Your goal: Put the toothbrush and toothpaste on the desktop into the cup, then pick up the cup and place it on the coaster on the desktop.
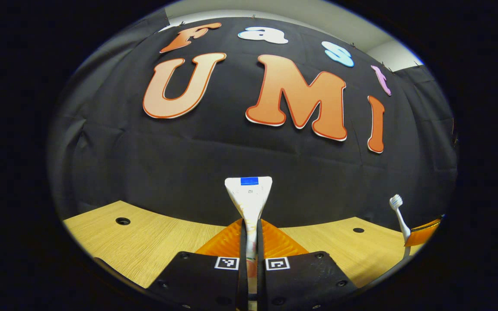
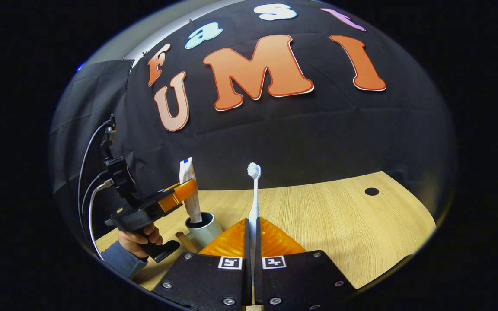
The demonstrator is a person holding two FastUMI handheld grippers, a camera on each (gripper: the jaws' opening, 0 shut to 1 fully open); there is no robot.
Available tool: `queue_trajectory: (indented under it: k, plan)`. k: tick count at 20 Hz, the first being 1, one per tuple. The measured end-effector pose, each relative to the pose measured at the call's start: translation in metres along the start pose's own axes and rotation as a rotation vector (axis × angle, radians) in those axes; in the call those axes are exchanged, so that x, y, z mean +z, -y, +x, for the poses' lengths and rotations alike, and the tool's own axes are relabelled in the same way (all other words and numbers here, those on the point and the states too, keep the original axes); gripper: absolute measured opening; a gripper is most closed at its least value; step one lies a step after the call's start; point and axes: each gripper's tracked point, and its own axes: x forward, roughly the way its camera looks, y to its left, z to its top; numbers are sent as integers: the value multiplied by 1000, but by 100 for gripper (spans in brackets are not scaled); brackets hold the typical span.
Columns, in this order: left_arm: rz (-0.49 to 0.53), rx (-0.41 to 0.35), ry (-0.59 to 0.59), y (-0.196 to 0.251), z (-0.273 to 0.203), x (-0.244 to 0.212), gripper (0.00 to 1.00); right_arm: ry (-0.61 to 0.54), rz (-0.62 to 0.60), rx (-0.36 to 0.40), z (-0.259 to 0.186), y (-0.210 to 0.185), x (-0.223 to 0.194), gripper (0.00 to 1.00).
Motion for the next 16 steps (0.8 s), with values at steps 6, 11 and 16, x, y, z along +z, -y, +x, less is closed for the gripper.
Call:
queue_trajectory:
  k: [6, 11, 16]
  plan:
    - [-7, 13, -67, -3, 5, -29, 8, -7, 10, 3, 6, 3, -4, 2]
    - [11, 26, -130, -9, 5, -48, 8, -19, 16, 3, 9, 5, -8, 2]
    - [50, 10, -183, -2, -5, -64, 11, -29, 38, 3, 13, 5, -10, 2]
